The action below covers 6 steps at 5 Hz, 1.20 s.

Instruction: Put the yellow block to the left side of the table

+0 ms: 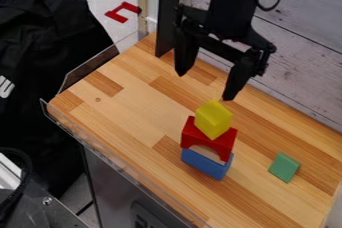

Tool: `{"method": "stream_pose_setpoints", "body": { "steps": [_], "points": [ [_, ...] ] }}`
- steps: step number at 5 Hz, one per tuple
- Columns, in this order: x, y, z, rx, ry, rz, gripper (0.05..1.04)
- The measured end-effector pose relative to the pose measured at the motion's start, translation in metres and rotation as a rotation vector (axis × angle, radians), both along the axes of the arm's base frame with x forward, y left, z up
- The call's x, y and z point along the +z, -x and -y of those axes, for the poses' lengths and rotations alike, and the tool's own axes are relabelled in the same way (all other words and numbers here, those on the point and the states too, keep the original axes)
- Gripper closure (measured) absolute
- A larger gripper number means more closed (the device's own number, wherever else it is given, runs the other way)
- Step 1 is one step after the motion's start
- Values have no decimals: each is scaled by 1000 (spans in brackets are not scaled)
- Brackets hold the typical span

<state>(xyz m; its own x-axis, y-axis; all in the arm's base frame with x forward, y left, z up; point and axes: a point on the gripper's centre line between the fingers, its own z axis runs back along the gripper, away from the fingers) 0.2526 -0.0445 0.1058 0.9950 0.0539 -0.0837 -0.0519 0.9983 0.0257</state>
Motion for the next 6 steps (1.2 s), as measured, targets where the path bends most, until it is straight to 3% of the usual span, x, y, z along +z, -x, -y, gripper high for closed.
{"method": "stream_pose_setpoints", "body": {
  "steps": [3, 6],
  "points": [
    [-15, 1, 7, -59, 14, -52, 83],
    [-28, 14, 6, -47, 13, -147, 83]
  ]
}}
